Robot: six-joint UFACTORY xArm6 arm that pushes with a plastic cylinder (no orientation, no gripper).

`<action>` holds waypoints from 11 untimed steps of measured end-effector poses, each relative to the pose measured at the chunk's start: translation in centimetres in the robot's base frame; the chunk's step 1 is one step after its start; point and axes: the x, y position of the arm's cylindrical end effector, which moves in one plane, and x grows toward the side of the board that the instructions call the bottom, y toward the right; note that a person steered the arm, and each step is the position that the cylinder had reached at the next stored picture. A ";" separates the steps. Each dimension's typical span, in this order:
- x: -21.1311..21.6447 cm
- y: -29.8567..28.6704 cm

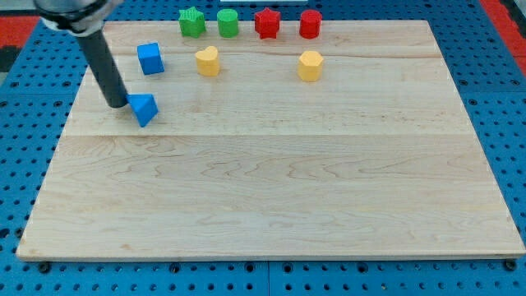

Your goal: Move the blue triangle to the top center

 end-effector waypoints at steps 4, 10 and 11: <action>2.6 15.9; 3.7 24.3; 2.6 24.3</action>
